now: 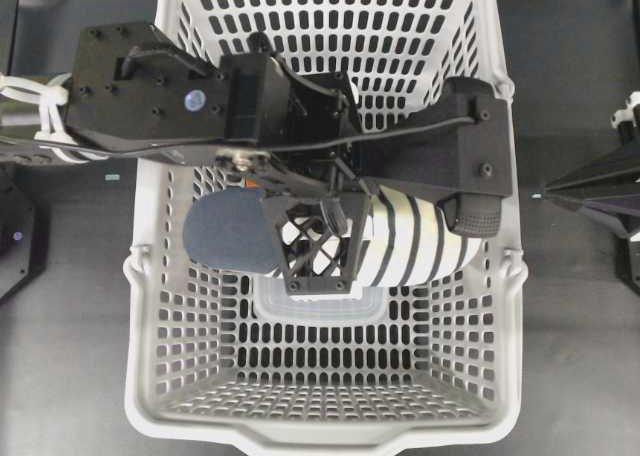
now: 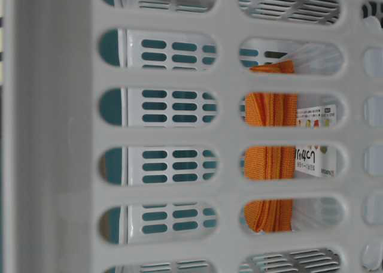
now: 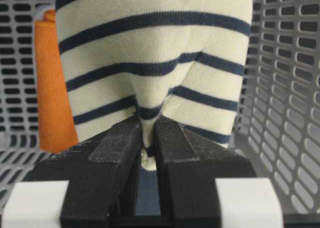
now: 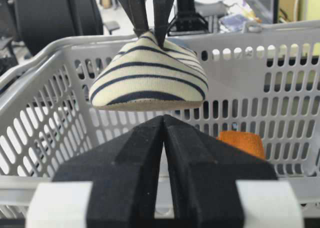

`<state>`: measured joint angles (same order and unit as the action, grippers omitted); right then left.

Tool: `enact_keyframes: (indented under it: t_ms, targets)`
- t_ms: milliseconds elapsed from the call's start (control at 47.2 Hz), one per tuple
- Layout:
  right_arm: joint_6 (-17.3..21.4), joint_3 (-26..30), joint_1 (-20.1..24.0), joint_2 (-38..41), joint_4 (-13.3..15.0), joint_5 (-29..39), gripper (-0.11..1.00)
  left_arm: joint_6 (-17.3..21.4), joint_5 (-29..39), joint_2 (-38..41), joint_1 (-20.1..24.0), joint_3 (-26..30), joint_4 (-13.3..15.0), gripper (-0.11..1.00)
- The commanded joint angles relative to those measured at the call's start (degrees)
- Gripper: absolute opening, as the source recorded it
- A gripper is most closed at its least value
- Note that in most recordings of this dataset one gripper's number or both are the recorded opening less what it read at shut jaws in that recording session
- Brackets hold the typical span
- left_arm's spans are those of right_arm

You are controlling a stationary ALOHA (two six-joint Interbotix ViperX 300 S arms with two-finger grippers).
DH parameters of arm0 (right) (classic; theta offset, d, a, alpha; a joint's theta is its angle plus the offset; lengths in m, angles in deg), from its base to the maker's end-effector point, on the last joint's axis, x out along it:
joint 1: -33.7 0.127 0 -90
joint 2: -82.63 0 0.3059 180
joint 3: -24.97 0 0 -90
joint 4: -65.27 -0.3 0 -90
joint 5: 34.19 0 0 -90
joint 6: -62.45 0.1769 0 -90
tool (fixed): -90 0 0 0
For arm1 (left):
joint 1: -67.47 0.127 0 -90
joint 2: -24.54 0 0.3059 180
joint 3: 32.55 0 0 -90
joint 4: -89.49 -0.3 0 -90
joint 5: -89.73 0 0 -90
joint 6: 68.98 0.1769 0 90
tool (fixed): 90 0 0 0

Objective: Pick up the slipper from the shopping basket with the left arm.
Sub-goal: 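Hold the striped slipper raised above the basket with the left gripper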

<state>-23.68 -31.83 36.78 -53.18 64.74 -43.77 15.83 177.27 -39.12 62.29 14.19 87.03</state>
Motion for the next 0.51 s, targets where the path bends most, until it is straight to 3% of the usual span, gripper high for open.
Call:
enact_keyframes:
  t_ms: [0,487]
  targets:
    - [0.0,0.5,0.2,0.2,-0.2,-0.3,-0.01,-0.2,-0.2,-0.9,0.1,0.6,-0.2,0.06]
    - [0.0,0.2,0.2,-0.5,-0.2,-0.3,-0.01,-0.2,1.0,-0.7,0.3,0.6,-0.2,0.06]
